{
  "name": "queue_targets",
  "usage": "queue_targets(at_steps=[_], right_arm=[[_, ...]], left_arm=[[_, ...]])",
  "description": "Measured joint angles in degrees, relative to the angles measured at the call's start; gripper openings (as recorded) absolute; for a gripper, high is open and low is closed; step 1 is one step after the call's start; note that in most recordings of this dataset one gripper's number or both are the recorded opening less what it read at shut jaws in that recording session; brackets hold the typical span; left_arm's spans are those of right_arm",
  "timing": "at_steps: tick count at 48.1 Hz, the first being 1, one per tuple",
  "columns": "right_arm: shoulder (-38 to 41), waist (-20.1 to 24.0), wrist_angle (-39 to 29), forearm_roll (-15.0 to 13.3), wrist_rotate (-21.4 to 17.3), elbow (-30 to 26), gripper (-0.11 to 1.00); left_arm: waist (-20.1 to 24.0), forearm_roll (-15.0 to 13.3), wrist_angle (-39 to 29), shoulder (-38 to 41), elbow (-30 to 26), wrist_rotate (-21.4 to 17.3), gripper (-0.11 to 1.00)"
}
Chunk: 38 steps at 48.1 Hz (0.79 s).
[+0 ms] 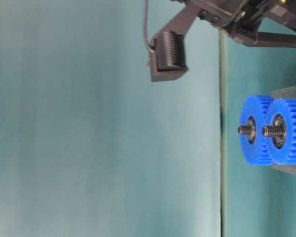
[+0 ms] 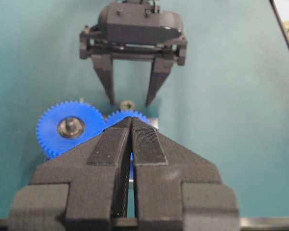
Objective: Insert the washer onto the shaft.
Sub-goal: 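Lift the right gripper and move it to the lower silver washer, then close the right gripper on the lower silver washer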
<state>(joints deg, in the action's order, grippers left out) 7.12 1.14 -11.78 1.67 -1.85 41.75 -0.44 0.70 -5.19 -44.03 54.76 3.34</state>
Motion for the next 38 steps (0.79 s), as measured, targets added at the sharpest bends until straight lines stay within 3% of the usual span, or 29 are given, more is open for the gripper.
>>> queue_targets(at_steps=[20,29,38], right_arm=[[1.41,-0.09,-1.23,0.09,0.00,-2.11,0.54],[1.85,-0.97,-6.94,0.09,-0.44,-4.31,0.30],[1.93,-1.41,-8.79,-0.09,-2.29,-4.83,0.30]], left_arm=[[-0.09,0.00,0.00,0.09,-0.35,0.00,0.00],[-1.41,0.00,0.18,0.18,-0.35,2.20,0.00],[-1.85,0.00,0.18,0.18,-0.35,2.46,0.00]])
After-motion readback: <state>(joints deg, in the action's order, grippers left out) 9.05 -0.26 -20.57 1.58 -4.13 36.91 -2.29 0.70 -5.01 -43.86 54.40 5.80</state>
